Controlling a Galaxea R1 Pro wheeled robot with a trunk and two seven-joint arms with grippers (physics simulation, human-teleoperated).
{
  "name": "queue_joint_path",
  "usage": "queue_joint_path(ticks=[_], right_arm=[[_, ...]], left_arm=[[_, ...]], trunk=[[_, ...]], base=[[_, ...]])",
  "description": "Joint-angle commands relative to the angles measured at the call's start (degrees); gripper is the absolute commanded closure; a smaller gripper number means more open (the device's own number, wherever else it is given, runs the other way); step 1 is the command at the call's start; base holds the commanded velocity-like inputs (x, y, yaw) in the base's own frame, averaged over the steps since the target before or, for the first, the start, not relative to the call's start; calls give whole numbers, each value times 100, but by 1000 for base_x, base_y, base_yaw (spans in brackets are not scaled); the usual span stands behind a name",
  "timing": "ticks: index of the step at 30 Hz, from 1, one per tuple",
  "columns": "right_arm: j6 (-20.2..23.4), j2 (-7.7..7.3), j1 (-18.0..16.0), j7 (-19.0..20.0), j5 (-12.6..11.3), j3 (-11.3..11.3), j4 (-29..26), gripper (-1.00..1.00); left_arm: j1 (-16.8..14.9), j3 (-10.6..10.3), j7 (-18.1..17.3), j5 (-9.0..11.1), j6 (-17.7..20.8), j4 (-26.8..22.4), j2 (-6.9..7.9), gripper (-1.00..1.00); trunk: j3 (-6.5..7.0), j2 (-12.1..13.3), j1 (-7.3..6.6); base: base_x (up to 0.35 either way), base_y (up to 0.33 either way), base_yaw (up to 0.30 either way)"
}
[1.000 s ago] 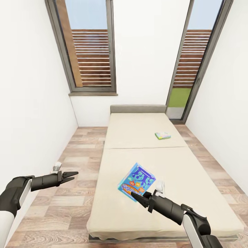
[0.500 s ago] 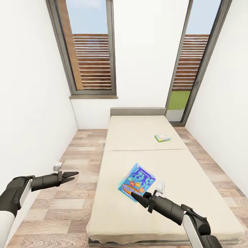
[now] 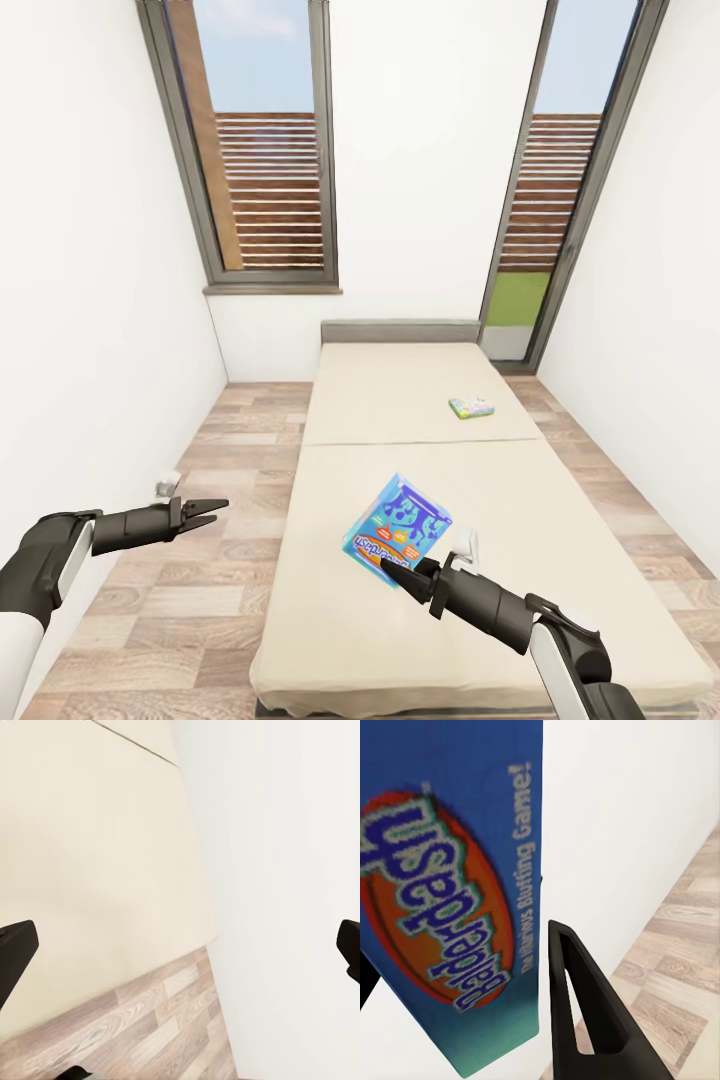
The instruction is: Put all the toys in the child's room - the three board games (two on the bed and one on the table), the two jigsaw puzzles on the table, and the tennis ball on the table - inside the toy box on the table in the child's room.
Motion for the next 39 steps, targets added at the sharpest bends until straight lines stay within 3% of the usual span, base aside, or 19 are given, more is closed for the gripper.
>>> queue_joint_path(ticks=[1,22,39], right_arm=[[47,-3,-4,-3,-47,3,0,100],[47,-3,-4,-3,-45,3,10,100],[48,0,-4,-90,-74,-110,32,100]], left_arm=[[-3,3,-14,7,59,0,0,-100],[-5,3,-18,6,61,0,1,-100],[-5,3,-28,12,66,0,8,-100]], trunk=[[-2,-11,4],[193,-11,4],[212,-11,4]], base=[[0,0,0],[0,0,0],[0,0,0]])
